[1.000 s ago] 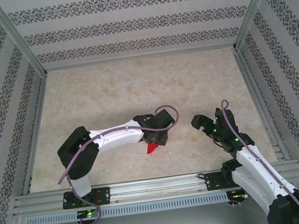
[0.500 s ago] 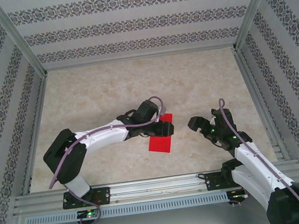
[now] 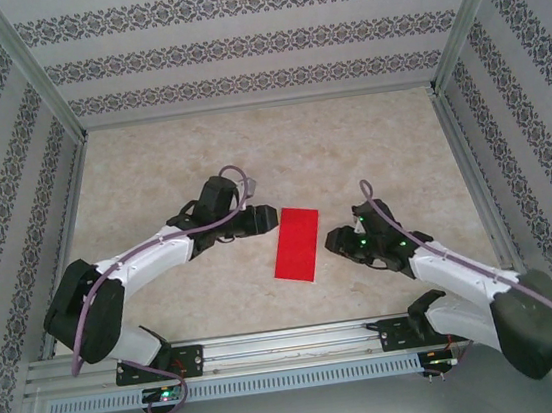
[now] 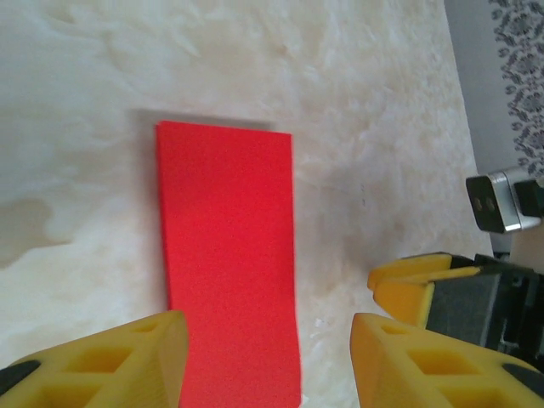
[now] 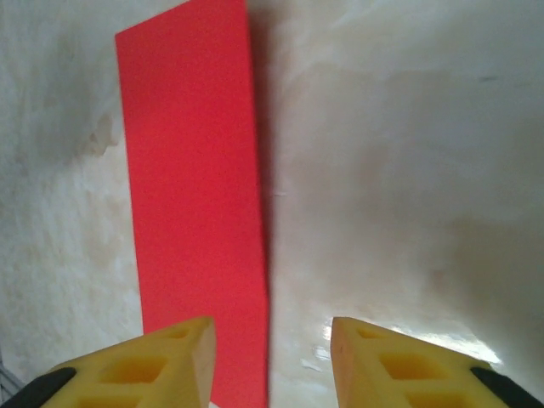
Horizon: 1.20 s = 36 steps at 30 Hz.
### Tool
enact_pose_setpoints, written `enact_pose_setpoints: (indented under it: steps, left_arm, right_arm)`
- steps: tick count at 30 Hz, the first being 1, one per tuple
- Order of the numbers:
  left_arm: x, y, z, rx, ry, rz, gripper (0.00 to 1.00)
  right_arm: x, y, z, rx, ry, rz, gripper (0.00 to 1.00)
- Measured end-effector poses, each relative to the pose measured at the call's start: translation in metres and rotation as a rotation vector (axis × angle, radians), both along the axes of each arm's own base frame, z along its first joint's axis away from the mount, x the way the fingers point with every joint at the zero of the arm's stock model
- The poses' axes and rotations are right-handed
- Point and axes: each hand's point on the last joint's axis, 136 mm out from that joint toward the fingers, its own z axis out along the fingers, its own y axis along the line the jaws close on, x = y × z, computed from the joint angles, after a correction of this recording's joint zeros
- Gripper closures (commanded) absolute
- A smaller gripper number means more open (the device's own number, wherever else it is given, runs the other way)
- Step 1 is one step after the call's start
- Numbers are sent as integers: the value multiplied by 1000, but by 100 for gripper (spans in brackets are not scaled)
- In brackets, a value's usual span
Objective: Fold a paper plane with a square sheet of paper (fold left side to right side)
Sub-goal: Third fold the triangle at the center of the table.
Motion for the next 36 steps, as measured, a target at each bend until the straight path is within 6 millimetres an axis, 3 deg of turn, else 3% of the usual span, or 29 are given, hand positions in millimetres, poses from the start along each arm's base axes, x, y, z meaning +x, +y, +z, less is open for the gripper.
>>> enact_pose_setpoints:
  steps: [4,7,21,29,36]
  left_arm:
    - [5,15,-6,9,9,32,47]
    - [5,19,-12,17,18,31,48]
    - [-15,4,-65,10,219,-73,50]
    - [-26,-4,-76,-24,296,-127,50]
    - [-23,-13,-79,-37,316,-152,50]
  right_arm:
    - [11,23,-1,-9,-7,48,95]
    - [19,30,-4,-26,-10,63,99]
    - [39,25,-23,-79,-12,52,100]
    - [47,26,-26,-53,-18,56,100]
    - [47,29,-35,-47,-1,67,100]
